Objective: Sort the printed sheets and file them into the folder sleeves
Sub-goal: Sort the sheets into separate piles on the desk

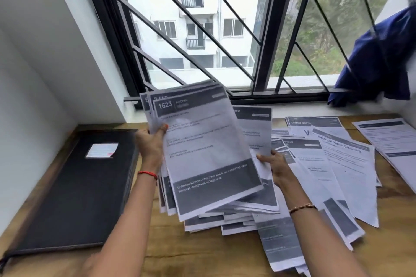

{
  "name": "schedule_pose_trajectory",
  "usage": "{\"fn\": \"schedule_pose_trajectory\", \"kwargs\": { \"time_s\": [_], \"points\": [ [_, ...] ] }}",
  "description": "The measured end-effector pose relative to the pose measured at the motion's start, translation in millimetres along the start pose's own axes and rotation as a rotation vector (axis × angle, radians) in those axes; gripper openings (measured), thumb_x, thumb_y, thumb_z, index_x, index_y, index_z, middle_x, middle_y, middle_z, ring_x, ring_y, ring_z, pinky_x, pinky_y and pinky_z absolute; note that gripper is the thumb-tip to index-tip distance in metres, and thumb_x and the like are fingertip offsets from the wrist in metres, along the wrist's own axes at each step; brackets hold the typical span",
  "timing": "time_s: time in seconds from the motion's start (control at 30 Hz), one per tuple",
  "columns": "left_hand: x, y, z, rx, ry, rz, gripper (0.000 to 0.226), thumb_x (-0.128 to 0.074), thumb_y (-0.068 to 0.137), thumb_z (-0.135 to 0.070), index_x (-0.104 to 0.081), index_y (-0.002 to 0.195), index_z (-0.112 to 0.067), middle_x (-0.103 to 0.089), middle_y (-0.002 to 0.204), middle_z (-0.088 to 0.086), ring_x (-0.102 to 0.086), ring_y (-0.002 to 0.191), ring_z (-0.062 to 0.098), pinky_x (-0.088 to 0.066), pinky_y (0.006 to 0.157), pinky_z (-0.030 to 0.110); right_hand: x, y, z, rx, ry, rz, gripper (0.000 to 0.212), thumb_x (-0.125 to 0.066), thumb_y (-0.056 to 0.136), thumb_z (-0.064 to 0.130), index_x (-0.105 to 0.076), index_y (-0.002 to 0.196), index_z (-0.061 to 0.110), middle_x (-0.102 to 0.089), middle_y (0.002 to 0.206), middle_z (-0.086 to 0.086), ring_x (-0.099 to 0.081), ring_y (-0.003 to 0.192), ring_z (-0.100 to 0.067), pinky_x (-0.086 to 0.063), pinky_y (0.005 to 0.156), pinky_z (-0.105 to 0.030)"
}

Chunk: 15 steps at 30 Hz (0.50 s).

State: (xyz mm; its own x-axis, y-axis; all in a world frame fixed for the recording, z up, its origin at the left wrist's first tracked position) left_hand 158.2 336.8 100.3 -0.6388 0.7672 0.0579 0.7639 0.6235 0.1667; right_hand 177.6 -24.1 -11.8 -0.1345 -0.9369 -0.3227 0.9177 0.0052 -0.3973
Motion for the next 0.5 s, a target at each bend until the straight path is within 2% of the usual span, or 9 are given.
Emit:
{"fn": "schedule_pose_trajectory", "kwargs": {
  "time_s": [0.07,0.13,0.2,0.27,0.37,0.43,0.5],
  "points": [
    [-24.0,-11.8,11.6,0.043,0.011,0.099,0.016,-0.077,0.075,-0.01,-0.063,0.074,-0.003,-0.061,0.072,0.005,-0.052,0.064,0.011,-0.047,0.057,0.033,-2.6,-3.0,-3.2,-0.003,-0.012,0.037,0.042,-0.056,0.078,-0.015,-0.057,0.118,-0.003,-0.072,0.09,-0.012,-0.068,0.078,-0.03,-0.058,0.075,-0.043],
    [-44.8,-23.1,17.7,0.075,0.045,0.176,0.013,-0.076,0.076,-0.009,-0.063,0.079,-0.007,-0.065,0.079,0.011,-0.056,0.071,0.016,-0.052,0.064,0.041,-2.8,-7.0,-5.1,-0.003,-0.007,0.056,0.035,-0.054,0.081,-0.013,-0.062,0.11,0.003,-0.073,0.087,-0.01,-0.07,0.075,-0.028,-0.059,0.068,-0.039],
    [-63.2,-33.5,18.1,0.076,0.074,0.251,0.014,-0.074,0.078,-0.008,-0.061,0.082,-0.013,-0.068,0.087,0.015,-0.059,0.074,0.017,-0.053,0.066,0.033,0.6,-10.7,-6.7,-0.005,-0.023,0.048,0.031,-0.053,0.084,-0.011,-0.065,0.105,0.008,-0.074,0.084,-0.007,-0.071,0.07,-0.026,-0.059,0.062,-0.036],
    [-76.0,-41.8,17.2,0.045,0.093,0.301,0.025,-0.071,0.08,-0.005,-0.056,0.095,-0.018,-0.066,0.099,0.014,-0.062,0.086,0.02,-0.052,0.078,0.028,7.7,-14.4,-8.6,-0.005,-0.054,0.016,0.022,-0.055,0.088,-0.003,-0.065,0.103,0.009,-0.074,0.081,-0.007,-0.071,0.068,-0.024,-0.058,0.06,-0.034],
    [-88.5,-46.2,28.7,0.086,0.126,0.355,0.061,-0.071,0.081,-0.007,-0.038,0.132,-0.01,-0.056,0.127,0.019,-0.052,0.119,0.028,-0.043,0.103,0.038,21.3,-17.3,-12.1,-0.005,-0.09,-0.047,0.014,-0.053,0.094,0.009,-0.065,0.1,0.012,-0.073,0.071,-0.002,-0.069,0.06,-0.018,-0.056,0.053,-0.028],
    [-97.3,-50.1,36.0,0.121,0.142,0.447,0.069,-0.069,0.084,-0.019,-0.031,0.141,-0.012,-0.05,0.136,0.016,-0.046,0.127,0.026,-0.038,0.108,0.04,29.0,-19.3,-14.2,-0.015,-0.116,-0.055,0.017,-0.054,0.092,0.005,-0.061,0.106,0.011,-0.073,0.069,-0.001,-0.069,0.058,-0.017,-0.056,0.052,-0.027],
    [-104.2,-50.8,46.0,0.194,0.107,0.548,0.064,-0.062,0.087,-0.033,-0.034,0.141,-0.014,-0.051,0.137,0.01,-0.048,0.126,0.024,-0.038,0.108,0.043,33.1,-21.8,-15.0,-0.026,-0.14,-0.044,0.027,-0.052,0.09,-0.003,-0.057,0.113,0.011,-0.072,0.067,0.0,-0.068,0.056,-0.016,-0.055,0.051,-0.024]
  ]
}}
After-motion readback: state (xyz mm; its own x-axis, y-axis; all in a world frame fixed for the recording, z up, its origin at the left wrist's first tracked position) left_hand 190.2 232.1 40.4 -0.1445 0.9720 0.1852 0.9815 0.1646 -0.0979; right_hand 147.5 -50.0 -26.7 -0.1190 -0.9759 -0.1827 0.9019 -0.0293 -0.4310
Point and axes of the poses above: each hand's wrist, its own y-axis towards the middle knuckle, its own x-axis out of the back of the hand, z = x × y, the point moved 7 cm from there along y, towards the middle knuckle
